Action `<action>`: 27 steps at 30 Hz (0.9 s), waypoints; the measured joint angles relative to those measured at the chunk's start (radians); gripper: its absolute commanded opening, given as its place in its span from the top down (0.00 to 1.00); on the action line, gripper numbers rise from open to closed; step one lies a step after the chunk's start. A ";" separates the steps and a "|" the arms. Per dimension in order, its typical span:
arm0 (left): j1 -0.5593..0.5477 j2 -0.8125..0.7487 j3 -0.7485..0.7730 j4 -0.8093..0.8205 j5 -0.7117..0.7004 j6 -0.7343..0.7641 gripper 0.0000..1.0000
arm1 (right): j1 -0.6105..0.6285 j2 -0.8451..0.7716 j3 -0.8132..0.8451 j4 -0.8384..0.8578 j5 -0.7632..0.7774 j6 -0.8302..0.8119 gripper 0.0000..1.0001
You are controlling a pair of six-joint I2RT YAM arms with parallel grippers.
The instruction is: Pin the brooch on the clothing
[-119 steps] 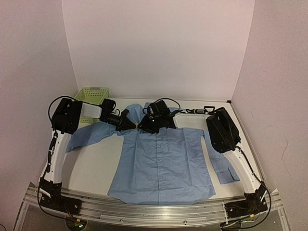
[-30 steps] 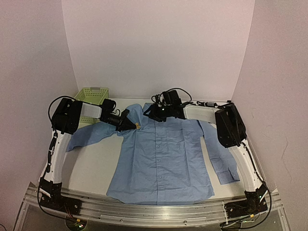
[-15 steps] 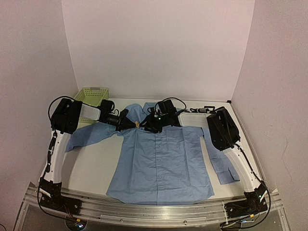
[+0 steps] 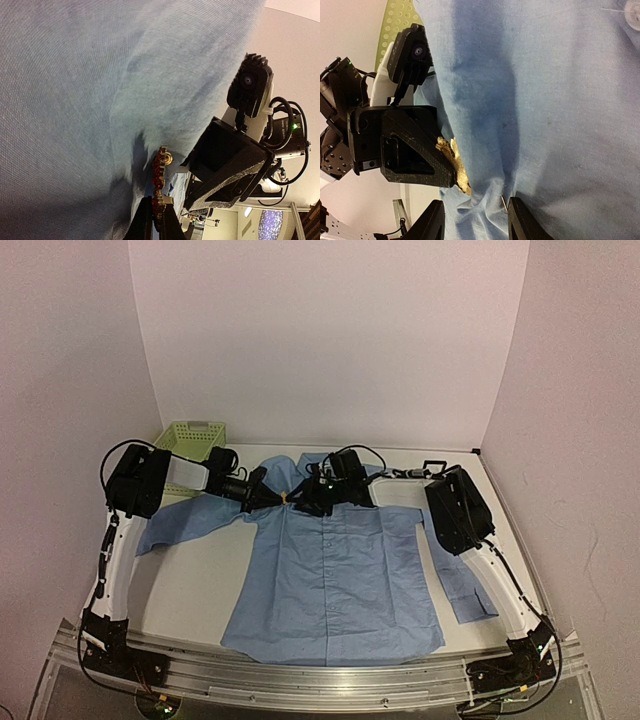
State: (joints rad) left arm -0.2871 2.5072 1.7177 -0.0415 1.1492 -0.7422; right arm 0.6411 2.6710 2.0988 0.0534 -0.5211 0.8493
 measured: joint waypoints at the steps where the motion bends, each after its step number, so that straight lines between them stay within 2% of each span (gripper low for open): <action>1: 0.000 0.000 0.000 0.001 0.000 0.000 1.00 | 0.000 0.004 0.003 0.006 -0.003 0.005 0.57; 10: 0.000 0.000 -0.003 0.004 0.000 0.007 1.00 | -0.002 0.014 0.009 0.033 -0.008 0.029 0.58; 19: -0.001 0.000 0.022 -0.072 -0.029 0.076 1.00 | -0.009 0.042 0.018 0.080 -0.038 0.074 0.82; 27: 0.000 0.000 0.044 -0.137 -0.056 0.132 1.00 | -0.019 0.046 0.007 0.172 -0.073 0.114 0.87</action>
State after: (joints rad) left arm -0.2873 2.5072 1.7614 -0.1786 1.0935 -0.6097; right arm 0.6220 2.7171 2.1062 0.2256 -0.5937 0.9631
